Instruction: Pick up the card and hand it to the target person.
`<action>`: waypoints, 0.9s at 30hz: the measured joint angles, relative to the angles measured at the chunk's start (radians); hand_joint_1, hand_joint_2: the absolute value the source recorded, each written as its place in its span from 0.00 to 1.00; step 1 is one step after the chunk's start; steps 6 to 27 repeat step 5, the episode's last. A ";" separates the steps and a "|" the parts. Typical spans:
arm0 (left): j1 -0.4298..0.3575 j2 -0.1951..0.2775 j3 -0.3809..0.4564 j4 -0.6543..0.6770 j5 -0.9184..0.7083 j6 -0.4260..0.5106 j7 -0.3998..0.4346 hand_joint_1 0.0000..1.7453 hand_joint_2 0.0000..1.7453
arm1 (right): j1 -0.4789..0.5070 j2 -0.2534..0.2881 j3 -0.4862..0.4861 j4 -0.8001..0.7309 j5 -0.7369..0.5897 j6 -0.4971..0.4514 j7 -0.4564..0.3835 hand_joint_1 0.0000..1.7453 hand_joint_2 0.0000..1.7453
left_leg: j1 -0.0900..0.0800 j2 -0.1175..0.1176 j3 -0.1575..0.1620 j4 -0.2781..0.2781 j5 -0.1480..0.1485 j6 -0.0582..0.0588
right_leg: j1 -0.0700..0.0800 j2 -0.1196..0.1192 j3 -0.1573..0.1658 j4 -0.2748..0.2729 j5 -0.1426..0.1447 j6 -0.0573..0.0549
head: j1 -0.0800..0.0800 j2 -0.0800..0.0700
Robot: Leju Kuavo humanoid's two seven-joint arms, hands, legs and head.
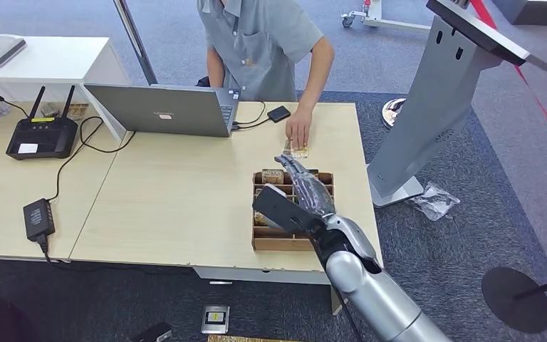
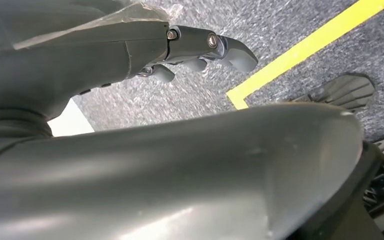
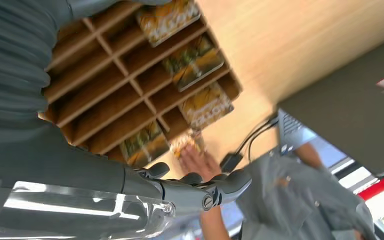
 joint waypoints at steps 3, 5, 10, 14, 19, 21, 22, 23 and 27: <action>0.013 0.002 0.010 0.001 0.002 0.001 -0.009 0.00 0.00 | 0.035 -0.013 -0.018 -0.041 -0.095 0.017 -0.030 0.00 1.00 | 0.000 0.000 0.000 0.000 0.000 0.000 | 0.000 0.000 0.000 0.000 0.000 0.000 | 0.000 0.000; 0.017 0.003 0.015 0.002 0.002 0.002 -0.012 0.00 0.00 | 0.051 -0.021 -0.025 -0.059 -0.134 0.026 -0.042 0.00 1.00 | 0.000 0.000 0.000 0.000 0.000 0.000 | 0.000 0.000 0.000 0.000 0.000 0.000 | 0.000 0.000; 0.017 0.003 0.015 0.002 0.002 0.002 -0.012 0.00 0.00 | 0.051 -0.021 -0.025 -0.059 -0.134 0.026 -0.042 0.00 1.00 | 0.000 0.000 0.000 0.000 0.000 0.000 | 0.000 0.000 0.000 0.000 0.000 0.000 | 0.000 0.000; 0.017 0.003 0.015 0.002 0.002 0.002 -0.012 0.00 0.00 | 0.051 -0.021 -0.025 -0.059 -0.134 0.026 -0.042 0.00 1.00 | 0.000 0.000 0.000 0.000 0.000 0.000 | 0.000 0.000 0.000 0.000 0.000 0.000 | 0.000 0.000; 0.017 0.003 0.015 0.002 0.002 0.002 -0.012 0.00 0.00 | 0.051 -0.021 -0.025 -0.059 -0.134 0.026 -0.042 0.00 1.00 | 0.000 0.000 0.000 0.000 0.000 0.000 | 0.000 0.000 0.000 0.000 0.000 0.000 | 0.000 0.000; 0.017 0.003 0.015 0.002 0.002 0.002 -0.012 0.00 0.00 | 0.051 -0.021 -0.025 -0.059 -0.134 0.026 -0.042 0.00 1.00 | 0.000 0.000 0.000 0.000 0.000 0.000 | 0.000 0.000 0.000 0.000 0.000 0.000 | 0.000 0.000; 0.017 0.003 0.015 0.002 0.002 0.002 -0.012 0.00 0.00 | 0.051 -0.021 -0.025 -0.059 -0.134 0.026 -0.042 0.00 1.00 | 0.000 0.000 0.000 0.000 0.000 0.000 | 0.000 0.000 0.000 0.000 0.000 0.000 | 0.000 0.000; 0.017 0.003 0.015 0.002 0.002 0.002 -0.012 0.00 0.00 | 0.051 -0.021 -0.025 -0.059 -0.134 0.026 -0.042 0.00 1.00 | 0.000 0.000 0.000 0.000 0.000 0.000 | 0.000 0.000 0.000 0.000 0.000 0.000 | 0.000 0.000; 0.017 0.003 0.015 0.002 0.002 0.002 -0.012 0.00 0.00 | 0.051 -0.021 -0.025 -0.059 -0.134 0.026 -0.042 0.00 1.00 | 0.000 0.000 0.000 0.000 0.000 0.000 | 0.000 0.000 0.000 0.000 0.000 0.000 | 0.000 0.000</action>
